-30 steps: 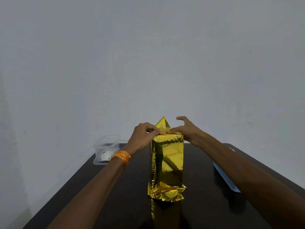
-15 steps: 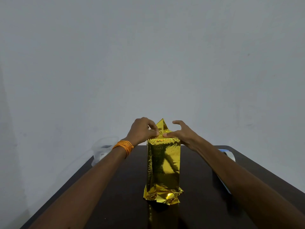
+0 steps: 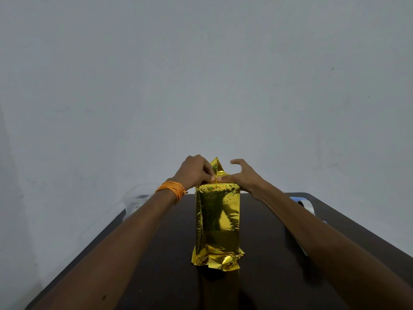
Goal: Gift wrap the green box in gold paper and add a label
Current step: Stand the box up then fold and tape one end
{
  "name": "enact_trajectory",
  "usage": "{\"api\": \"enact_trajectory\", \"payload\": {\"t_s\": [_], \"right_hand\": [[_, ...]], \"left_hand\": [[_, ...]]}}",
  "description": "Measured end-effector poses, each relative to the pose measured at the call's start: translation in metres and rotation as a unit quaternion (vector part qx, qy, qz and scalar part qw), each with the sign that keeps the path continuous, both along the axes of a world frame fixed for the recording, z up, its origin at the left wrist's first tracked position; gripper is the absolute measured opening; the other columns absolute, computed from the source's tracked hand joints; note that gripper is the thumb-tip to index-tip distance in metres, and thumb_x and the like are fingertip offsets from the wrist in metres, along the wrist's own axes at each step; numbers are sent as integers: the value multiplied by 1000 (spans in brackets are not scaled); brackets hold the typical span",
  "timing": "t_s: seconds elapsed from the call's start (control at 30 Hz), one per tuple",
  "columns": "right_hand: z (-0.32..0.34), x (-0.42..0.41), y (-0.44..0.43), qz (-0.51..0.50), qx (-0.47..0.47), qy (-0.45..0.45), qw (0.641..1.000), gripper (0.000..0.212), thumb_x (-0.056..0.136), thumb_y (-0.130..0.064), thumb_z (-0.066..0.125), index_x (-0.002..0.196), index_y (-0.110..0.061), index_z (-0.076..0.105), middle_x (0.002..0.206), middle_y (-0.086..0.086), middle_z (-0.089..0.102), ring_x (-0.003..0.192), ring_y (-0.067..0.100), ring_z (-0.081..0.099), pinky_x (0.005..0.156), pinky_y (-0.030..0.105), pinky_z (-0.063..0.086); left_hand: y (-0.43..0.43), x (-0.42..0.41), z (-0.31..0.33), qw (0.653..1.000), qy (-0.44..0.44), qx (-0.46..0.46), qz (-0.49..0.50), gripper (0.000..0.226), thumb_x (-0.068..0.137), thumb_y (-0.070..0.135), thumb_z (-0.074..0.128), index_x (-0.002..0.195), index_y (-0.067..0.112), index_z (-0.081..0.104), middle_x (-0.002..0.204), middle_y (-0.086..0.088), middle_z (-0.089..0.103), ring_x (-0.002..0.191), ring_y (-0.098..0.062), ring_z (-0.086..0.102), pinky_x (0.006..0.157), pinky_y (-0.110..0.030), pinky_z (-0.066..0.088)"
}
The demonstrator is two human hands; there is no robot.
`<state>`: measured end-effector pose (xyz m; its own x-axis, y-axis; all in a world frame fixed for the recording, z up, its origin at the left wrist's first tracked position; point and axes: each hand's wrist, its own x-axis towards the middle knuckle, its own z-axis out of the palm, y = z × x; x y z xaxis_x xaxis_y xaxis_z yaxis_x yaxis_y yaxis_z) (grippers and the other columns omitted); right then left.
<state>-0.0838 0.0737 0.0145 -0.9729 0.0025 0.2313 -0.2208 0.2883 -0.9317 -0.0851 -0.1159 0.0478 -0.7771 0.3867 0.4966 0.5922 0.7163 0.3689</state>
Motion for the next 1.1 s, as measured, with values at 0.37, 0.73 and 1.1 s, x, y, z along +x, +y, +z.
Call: {"api": "enact_trajectory", "payload": {"t_s": [0.37, 0.73, 1.1], "right_hand": [[37, 25, 36, -73, 16, 111, 991, 6, 90, -12, 70, 90, -7, 70, 87, 15, 75, 72, 16, 65, 63, 23, 54], [72, 31, 27, 146, 231, 41, 961, 50, 89, -15, 72, 134, -27, 53, 77, 8, 70, 66, 13, 52, 64, 26, 46], [68, 9, 12, 157, 278, -3, 948, 61, 89, -14, 71, 142, -28, 43, 68, 2, 64, 65, 12, 49, 60, 27, 40]], "left_hand": [[-3, -3, -1, 999, -26, 22, -24, 10, 81, 14, 78, 89, 9, 78, 91, -6, 75, 84, -15, 65, 62, -12, 43], [-4, -3, -5, 999, -21, 22, -25, 10, 83, 16, 76, 91, 10, 78, 91, -6, 74, 83, -14, 64, 61, -12, 41], [-5, -6, -8, 999, -21, 28, -32, 9, 83, 14, 76, 90, 9, 78, 90, -9, 75, 83, -17, 67, 63, -12, 45]]}}
